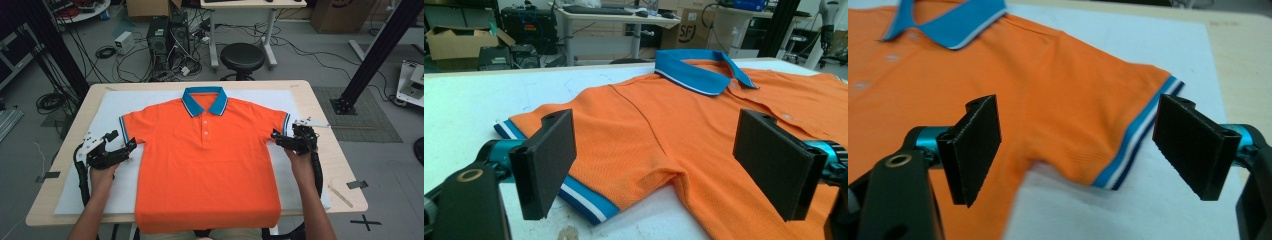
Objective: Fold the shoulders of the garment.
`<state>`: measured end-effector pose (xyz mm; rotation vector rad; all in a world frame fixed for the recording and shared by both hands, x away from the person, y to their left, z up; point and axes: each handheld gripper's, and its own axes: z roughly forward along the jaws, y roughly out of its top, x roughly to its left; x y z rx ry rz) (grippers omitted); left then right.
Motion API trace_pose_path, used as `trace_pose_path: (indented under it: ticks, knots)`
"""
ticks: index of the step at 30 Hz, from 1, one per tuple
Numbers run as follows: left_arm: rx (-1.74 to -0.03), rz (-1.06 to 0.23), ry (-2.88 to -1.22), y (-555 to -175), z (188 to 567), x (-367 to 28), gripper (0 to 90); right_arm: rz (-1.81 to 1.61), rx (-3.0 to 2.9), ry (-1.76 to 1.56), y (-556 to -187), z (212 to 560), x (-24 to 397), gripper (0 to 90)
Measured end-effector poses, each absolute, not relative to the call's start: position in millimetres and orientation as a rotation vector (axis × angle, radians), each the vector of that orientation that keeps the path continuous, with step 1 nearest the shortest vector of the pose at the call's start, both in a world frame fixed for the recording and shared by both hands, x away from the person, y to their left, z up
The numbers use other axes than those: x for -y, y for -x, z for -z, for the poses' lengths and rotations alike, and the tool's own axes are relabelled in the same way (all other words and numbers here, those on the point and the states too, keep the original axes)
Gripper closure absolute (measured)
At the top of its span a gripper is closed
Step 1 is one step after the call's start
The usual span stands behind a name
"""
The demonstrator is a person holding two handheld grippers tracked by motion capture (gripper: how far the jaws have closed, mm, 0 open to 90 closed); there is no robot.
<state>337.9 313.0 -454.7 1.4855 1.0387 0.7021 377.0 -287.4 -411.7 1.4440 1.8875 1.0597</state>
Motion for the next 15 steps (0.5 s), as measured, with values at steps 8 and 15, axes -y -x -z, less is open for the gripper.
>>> trace_pose_path:
  ticks: [8, 15]
  knots:
    - [-1.041, -0.710, -1.492, -337.9, 454.7, -312.5, 17.5, -0.937, -1.910, -1.563, -404.9, 415.0, 299.4, 19.7]
    - [-1.040, -0.703, -1.489, -338.2, 454.8, -312.7, 17.5, -0.820, -1.951, -1.638, -425.4, 422.3, 307.0, 28.5]
